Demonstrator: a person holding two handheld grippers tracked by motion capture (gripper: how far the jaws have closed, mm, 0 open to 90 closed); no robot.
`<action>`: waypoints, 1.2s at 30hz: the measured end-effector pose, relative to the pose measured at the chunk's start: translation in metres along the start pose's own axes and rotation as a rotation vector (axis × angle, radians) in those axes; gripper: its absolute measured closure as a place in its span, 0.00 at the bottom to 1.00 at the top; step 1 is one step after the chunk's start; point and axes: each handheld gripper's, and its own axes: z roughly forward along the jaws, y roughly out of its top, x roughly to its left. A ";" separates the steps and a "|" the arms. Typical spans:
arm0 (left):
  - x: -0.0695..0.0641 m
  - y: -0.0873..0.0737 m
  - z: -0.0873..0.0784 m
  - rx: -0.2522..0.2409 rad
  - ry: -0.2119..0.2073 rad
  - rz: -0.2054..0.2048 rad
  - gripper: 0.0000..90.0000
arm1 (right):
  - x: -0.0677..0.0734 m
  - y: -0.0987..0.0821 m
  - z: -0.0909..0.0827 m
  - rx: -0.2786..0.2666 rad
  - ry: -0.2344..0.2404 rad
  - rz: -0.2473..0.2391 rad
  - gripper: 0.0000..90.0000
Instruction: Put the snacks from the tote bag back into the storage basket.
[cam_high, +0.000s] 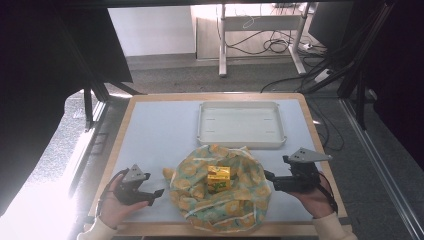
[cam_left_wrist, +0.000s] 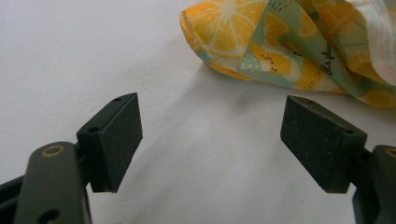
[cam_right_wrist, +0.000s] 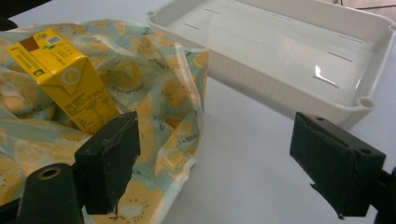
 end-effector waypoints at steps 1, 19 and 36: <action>0.000 0.000 0.000 0.000 0.000 0.000 0.23 | 0.002 0.003 0.001 -0.002 0.004 -0.007 0.18; 0.001 0.000 -0.002 -0.009 0.003 0.001 0.23 | 0.021 0.027 0.014 0.023 0.062 -0.065 0.19; 0.000 0.001 -0.001 -0.010 -0.001 0.004 0.23 | 0.034 0.045 0.022 0.038 0.108 -0.122 0.22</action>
